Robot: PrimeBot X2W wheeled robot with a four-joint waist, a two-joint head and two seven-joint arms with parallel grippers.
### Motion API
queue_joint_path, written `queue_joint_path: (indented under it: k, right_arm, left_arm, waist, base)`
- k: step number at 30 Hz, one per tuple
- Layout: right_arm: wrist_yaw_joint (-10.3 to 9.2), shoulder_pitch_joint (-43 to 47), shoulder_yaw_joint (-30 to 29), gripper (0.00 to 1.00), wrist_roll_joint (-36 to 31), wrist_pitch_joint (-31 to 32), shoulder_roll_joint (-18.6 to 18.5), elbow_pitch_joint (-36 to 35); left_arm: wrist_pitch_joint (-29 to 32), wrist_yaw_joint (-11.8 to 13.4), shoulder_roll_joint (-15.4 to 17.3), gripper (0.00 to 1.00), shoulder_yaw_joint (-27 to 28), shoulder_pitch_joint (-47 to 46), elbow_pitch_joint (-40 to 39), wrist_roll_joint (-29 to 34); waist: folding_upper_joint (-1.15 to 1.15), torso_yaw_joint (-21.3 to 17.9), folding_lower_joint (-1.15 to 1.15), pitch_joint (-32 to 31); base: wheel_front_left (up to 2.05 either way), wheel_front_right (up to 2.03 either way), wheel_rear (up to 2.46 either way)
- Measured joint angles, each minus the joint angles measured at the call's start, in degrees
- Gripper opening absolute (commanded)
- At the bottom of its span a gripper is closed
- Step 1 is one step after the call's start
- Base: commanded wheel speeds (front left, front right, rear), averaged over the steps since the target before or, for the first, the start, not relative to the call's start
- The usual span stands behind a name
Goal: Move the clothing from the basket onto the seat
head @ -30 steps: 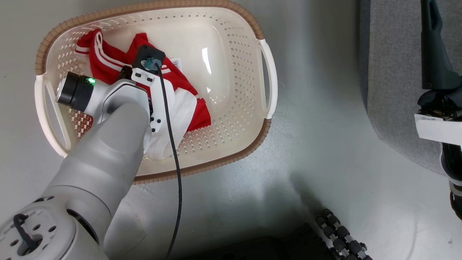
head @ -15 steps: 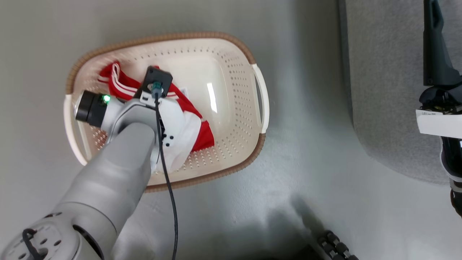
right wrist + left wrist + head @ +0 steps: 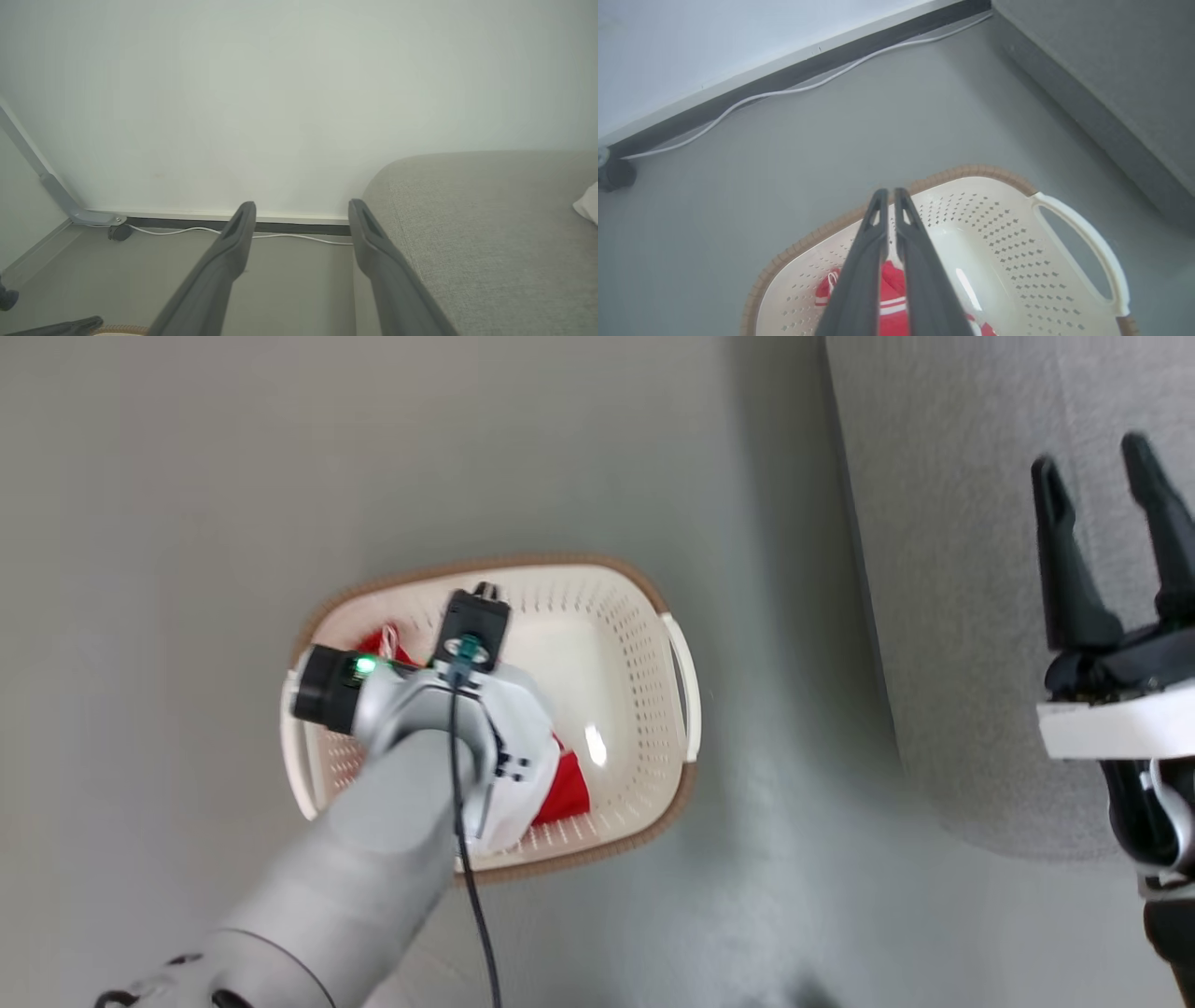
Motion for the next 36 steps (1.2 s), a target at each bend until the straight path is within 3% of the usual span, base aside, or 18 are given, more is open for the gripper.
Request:
queue_joint_path:
  k: [1,2,3,8,18,36]
  right_arm:
    - [0.0,0.7,-0.01,1.0,-0.14,0.0,0.0,0.45]
    - [0.0,1.36,0.01,1.0,-0.26,0.0,0.02,0.82]
    - [0.0,1.99,0.0,1.0,-0.38,0.0,0.07,1.23]
    - [0.0,5.18,-0.01,1.0,-0.96,0.0,0.91,3.18]
    - [0.0,9.26,0.24,1.0,-2.76,0.01,2.47,6.14]
    - [0.0,16.67,-0.34,1.0,-5.15,0.02,5.81,9.59]
  left_arm:
    - [-0.11,0.51,-0.13,0.65,1.03,0.56,-1.77,1.35]
    - [-0.11,0.96,-0.25,0.65,2.11,1.3,-3.37,2.57]
    - [-0.11,1.16,-0.34,1.0,3.37,2.29,-4.83,3.81]
    - [-0.18,1.36,-0.12,1.0,11.11,10.31,-12.41,12.38]
    - [-0.18,0.7,0.89,1.0,25.13,23.67,-25.26,22.81]
    - [-0.18,-3.55,3.53,1.0,47.47,45.54,-41.62,31.76]
  waist:
    - [0.0,0.26,0.0,-1.16]
    - [0.0,0.51,0.0,-2.29]
    - [0.0,0.77,0.0,-3.4]
    - [0.0,2.29,0.0,-9.9]
    - [0.0,4.22,0.0,-19.19]
    - [0.0,6.71,0.0,-31.67]
  base:
    - [0.0,0.0,0.0]
    - [0.0,0.0,0.0]
    - [0.0,0.0,0.0]
    - [0.0,0.0,0.0]
    - [0.0,0.0,0.0]
    - [0.0,0.0,0.0]
